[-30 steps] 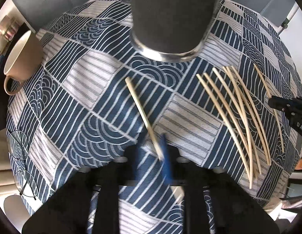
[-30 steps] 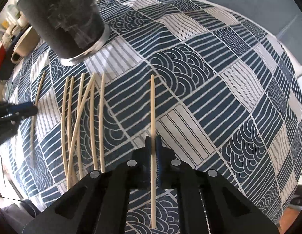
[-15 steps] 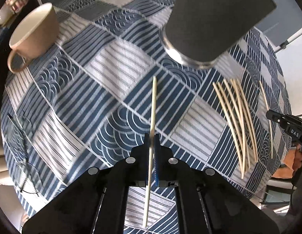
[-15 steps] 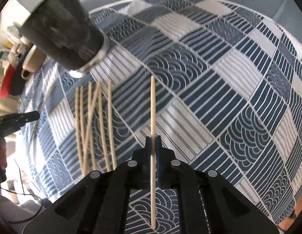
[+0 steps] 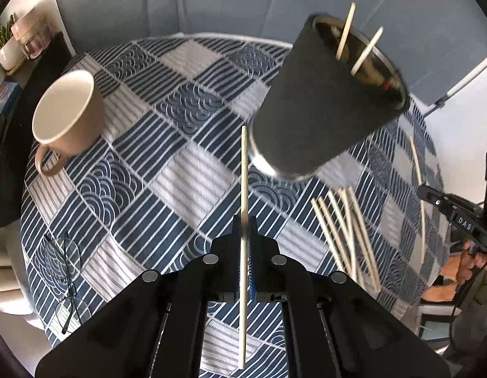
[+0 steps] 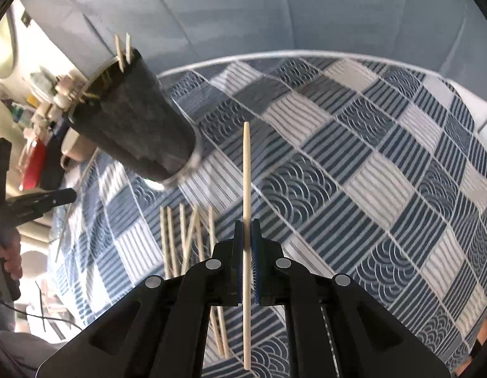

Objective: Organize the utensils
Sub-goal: 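Raise both held sticks and insert them into the grey holder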

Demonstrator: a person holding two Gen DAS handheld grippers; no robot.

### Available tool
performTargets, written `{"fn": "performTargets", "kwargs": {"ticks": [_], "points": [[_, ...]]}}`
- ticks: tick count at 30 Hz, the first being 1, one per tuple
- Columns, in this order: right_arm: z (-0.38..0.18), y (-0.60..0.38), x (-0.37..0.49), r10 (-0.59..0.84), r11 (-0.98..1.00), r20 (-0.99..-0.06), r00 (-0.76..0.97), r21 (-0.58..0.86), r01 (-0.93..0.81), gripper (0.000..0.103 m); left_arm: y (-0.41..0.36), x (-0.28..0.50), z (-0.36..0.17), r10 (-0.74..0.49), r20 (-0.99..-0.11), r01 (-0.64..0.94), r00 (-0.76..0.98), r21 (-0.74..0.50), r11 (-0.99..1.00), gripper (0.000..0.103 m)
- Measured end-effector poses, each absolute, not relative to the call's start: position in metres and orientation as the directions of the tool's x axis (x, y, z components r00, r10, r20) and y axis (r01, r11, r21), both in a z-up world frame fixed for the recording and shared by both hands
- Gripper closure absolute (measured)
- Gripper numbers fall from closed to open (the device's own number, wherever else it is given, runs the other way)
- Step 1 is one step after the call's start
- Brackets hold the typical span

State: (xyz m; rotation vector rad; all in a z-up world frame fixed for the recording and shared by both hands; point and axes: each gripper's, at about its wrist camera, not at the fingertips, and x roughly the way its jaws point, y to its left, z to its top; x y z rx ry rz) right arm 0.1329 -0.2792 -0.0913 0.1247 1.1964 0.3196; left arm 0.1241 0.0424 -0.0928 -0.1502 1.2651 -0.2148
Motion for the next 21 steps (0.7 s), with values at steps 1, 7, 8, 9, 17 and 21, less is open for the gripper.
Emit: {"fn": "performTargets", "kwargs": {"ticks": [1, 7, 8, 9, 17, 21], "points": [[-0.086, -0.278, 0.136, 0.310, 0.948, -0.887, 0.341, 0.260, -0.185, 0.099, 0.044, 0.125, -0.087, -0.239, -0.924, 0.079, 0.297, -0.226, 0.971, 0.099], [-0.055, -0.264, 0.155, 0.355, 0.931, -0.845, 0.399, 0.280, -0.236, 0.098, 0.047, 0.138, -0.055, -0.224, -0.899, 0.094, 0.376, -0.203, 0.975, 0.099], [-0.050, -0.261, 0.156, 0.359, 0.929, -0.840, 0.407, 0.279, -0.242, 0.098, 0.047, 0.141, -0.049, -0.222, -0.894, 0.096, 0.389, -0.201, 0.975, 0.099], [-0.044, -0.258, 0.160, 0.366, 0.926, -0.832, 0.417, 0.279, -0.255, 0.098, 0.049, 0.145, -0.041, -0.224, -0.886, 0.101, 0.406, -0.200, 0.975, 0.099], [-0.003, -0.237, 0.187, 0.397, 0.911, -0.780, 0.483, 0.272, -0.310, 0.098, 0.038, 0.176, 0.008, -0.271, -0.820, 0.144, 0.504, -0.229, 0.963, 0.099], [0.011, -0.229, 0.197, 0.410, 0.905, -0.763, 0.500, 0.271, -0.329, 0.098, 0.036, 0.190, 0.025, -0.307, -0.775, 0.151, 0.553, -0.269, 0.951, 0.099]]}}
